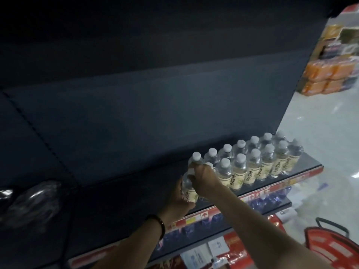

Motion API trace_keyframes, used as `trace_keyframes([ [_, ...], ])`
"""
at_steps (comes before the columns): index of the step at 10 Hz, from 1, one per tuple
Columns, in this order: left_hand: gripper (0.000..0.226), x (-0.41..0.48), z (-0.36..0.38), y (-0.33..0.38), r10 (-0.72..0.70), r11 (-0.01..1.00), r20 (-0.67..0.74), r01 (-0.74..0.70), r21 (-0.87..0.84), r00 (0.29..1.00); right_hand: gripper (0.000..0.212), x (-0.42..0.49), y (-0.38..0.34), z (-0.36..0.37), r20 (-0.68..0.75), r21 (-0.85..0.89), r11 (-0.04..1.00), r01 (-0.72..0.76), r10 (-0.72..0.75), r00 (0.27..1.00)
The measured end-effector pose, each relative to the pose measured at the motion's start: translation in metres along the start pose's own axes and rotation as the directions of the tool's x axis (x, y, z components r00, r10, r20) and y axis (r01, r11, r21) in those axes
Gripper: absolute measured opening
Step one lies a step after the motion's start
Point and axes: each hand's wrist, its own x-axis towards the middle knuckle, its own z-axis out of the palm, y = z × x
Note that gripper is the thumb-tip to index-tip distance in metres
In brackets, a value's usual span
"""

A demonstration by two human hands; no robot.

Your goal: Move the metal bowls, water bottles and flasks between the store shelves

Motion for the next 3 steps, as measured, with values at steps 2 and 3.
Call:
trace_keyframes([
  [2,0.078,0.0,0.008,0.003,-0.035,0.992,-0.037,0.03,-0.121,0.999,0.036,-0.003,-0.002,-0.002,-0.047,0.033,0.999,0.033,-0.032,0.998],
  [3,0.08,-0.001,0.004,-0.006,-0.057,0.995,-0.019,0.055,-0.086,0.998,0.051,-0.015,-0.007,-0.003,-0.08,0.074,0.997,-0.023,0.029,0.996],
])
